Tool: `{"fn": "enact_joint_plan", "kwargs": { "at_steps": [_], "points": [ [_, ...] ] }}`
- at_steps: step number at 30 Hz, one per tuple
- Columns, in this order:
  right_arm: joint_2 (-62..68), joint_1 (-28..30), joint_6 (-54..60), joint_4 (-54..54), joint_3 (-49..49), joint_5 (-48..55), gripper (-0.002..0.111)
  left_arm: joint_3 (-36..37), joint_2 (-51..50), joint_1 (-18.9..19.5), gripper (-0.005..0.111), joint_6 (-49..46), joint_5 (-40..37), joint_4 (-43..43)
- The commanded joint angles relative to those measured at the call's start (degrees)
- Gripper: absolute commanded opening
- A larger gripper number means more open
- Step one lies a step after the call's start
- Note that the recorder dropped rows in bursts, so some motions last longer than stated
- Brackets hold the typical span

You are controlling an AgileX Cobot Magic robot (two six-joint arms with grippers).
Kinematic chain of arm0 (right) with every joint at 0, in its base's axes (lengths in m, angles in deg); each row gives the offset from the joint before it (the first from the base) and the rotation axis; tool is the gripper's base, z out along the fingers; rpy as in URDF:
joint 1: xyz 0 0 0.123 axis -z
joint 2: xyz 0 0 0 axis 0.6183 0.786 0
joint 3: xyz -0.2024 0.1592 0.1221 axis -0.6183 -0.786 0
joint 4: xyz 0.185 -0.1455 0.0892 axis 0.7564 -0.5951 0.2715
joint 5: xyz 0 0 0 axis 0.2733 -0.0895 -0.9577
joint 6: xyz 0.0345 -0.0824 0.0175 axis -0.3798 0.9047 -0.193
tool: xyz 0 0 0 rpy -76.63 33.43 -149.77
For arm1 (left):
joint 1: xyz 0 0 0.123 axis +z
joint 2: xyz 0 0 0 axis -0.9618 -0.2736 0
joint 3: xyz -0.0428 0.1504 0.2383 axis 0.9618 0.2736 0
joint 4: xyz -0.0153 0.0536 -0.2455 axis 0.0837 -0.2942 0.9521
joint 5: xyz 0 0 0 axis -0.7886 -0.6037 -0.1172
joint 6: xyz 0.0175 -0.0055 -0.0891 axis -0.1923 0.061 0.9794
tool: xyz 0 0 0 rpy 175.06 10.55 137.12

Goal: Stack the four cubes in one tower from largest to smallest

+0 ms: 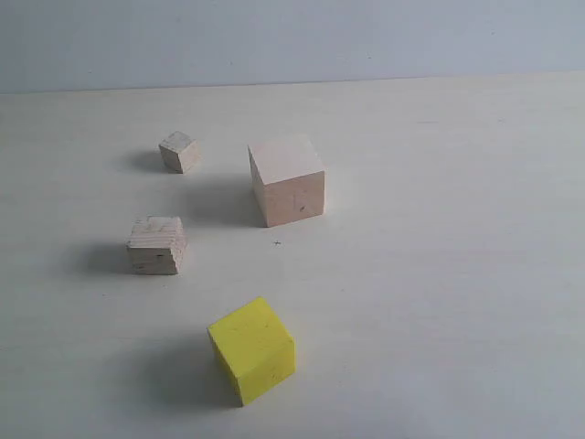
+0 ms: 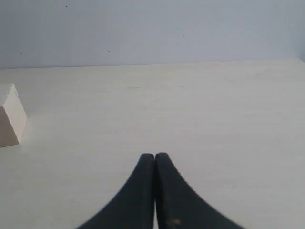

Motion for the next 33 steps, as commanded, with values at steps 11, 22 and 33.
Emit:
{"fn": "enact_joint_plan", "kwargs": {
  "at_steps": [11, 22, 33],
  "points": [
    [-0.37, 0.23, -0.29, 0.17, -0.26, -0.88, 0.0, 0.19, 0.26, -0.32, 0.0, 0.07, 0.14, 0.07],
    [-0.37, 0.23, -0.17, 1.99, -0.26, -20.52, 0.0, 0.19, 0.26, -0.32, 0.0, 0.07, 0.14, 0.07],
    [-0.37, 0.23, -0.17, 2.14, -0.26, -36.24, 0.0, 0.19, 0.26, -0.32, 0.0, 0.07, 0.14, 0.07]
  ]
}}
